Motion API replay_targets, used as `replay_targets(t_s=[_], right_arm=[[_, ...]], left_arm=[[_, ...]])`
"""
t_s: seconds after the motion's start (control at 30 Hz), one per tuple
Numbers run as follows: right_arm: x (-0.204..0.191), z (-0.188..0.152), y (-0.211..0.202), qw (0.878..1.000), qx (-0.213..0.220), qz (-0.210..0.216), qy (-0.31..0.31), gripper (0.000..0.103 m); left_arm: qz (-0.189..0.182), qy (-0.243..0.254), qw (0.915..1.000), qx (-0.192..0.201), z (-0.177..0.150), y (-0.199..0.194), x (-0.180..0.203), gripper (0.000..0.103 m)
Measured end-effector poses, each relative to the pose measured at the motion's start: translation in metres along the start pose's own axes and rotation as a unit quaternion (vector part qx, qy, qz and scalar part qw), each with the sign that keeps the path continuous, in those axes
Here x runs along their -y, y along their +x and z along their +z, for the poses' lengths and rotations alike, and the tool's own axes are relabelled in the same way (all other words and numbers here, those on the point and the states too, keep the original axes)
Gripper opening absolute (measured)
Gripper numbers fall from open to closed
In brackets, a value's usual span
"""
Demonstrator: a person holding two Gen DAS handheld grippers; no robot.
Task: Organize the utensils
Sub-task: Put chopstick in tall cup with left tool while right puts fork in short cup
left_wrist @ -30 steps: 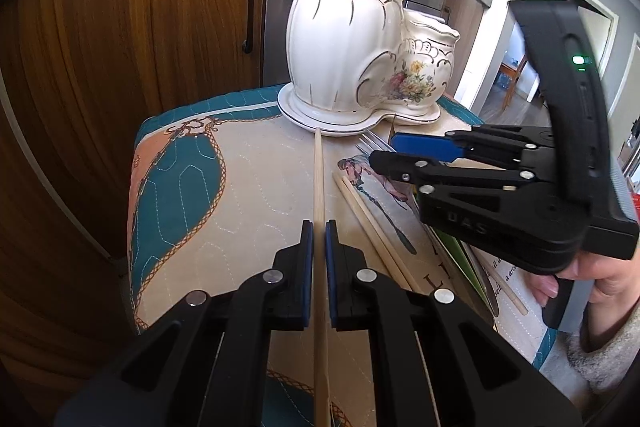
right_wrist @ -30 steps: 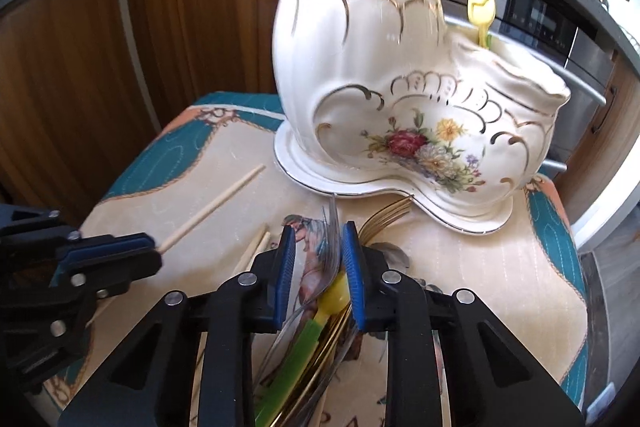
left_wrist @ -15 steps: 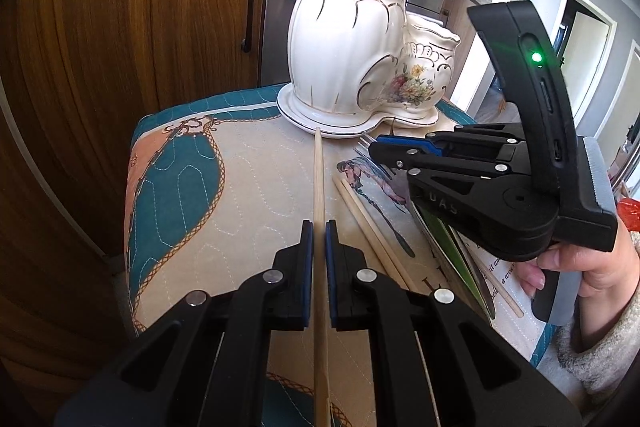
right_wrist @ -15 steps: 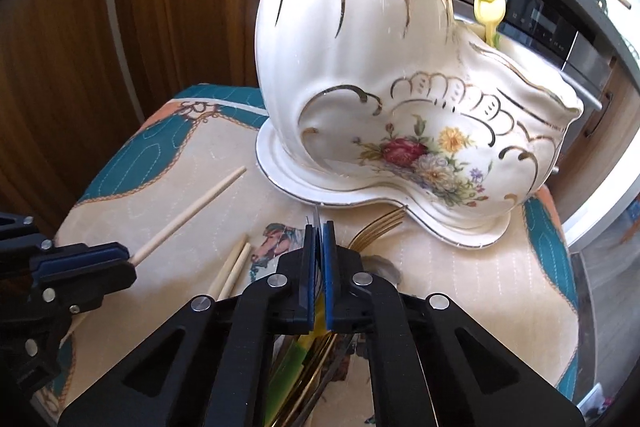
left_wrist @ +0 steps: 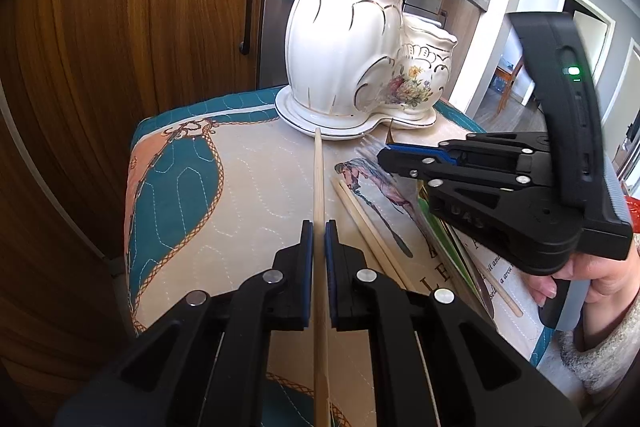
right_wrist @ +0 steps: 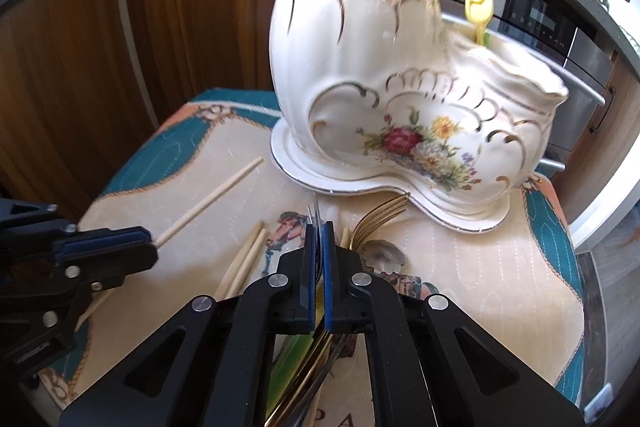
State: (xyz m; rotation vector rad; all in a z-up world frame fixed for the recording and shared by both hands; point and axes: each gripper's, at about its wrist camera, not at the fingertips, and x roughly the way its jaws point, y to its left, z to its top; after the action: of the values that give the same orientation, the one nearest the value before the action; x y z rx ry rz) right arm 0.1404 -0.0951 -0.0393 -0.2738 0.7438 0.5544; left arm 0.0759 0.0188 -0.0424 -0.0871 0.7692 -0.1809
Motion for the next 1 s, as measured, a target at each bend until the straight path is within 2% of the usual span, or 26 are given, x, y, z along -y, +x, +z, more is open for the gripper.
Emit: replay_targets(t_s=[0.17,0.3,0.47,0.57,0.73,0.87,1.0], right_arm=[[0.009,-0.004,-0.035,0.999,0.049,0.019,0.008,0.003],[0.013,-0.002,-0.060,0.994,0.100,0.032,0.009,0.003],[0.020,0.001,-0.092,0.983,0.178,0.030,0.017,0.003],[0.029,0.000,-0.108,0.976,0.216,0.019,0.029,0.003],[0.041,0.000,-0.131,0.960,0.275,-0.003,0.045,0.003],[0.039,0.007,-0.147,0.948,0.314,-0.028,0.035,0.003],[0.042,0.027,-0.163,0.939,0.340,-0.050,0.028,0.003]], left_arm=[[-0.008,-0.004,0.9998,0.015,0.002,-0.006,-0.002,0.006],[-0.013,-0.009,0.9987,0.049,0.005,-0.018,-0.005,0.006],[-0.025,-0.012,0.9940,0.106,0.010,-0.038,-0.005,0.006],[-0.022,-0.012,0.9925,0.119,0.012,-0.043,-0.005,0.006],[-0.042,-0.024,0.9887,0.142,0.013,-0.052,-0.008,0.006],[-0.046,-0.030,0.9843,0.168,0.016,-0.062,-0.010,0.006],[-0.037,-0.036,0.9772,0.206,0.041,-0.078,-0.009,0.006]])
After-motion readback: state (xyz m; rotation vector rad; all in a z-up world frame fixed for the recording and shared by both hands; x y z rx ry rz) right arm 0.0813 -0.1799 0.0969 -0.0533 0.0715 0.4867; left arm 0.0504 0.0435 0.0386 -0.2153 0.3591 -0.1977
